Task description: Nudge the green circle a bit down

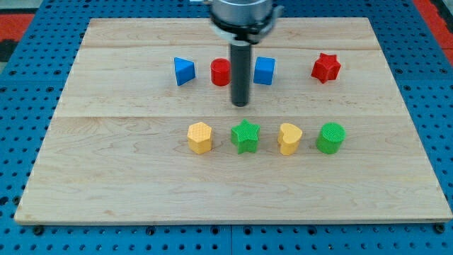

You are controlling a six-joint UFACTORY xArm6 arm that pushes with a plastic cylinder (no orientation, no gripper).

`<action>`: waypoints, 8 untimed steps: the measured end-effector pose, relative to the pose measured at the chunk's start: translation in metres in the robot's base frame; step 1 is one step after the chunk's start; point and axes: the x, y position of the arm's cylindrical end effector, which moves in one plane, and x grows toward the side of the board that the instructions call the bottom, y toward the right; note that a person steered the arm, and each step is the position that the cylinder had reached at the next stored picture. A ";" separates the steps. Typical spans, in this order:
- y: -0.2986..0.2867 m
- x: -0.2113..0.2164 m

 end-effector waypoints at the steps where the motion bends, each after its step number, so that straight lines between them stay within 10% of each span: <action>1: 0.058 0.012; 4: 0.247 0.093; 8: 0.179 0.083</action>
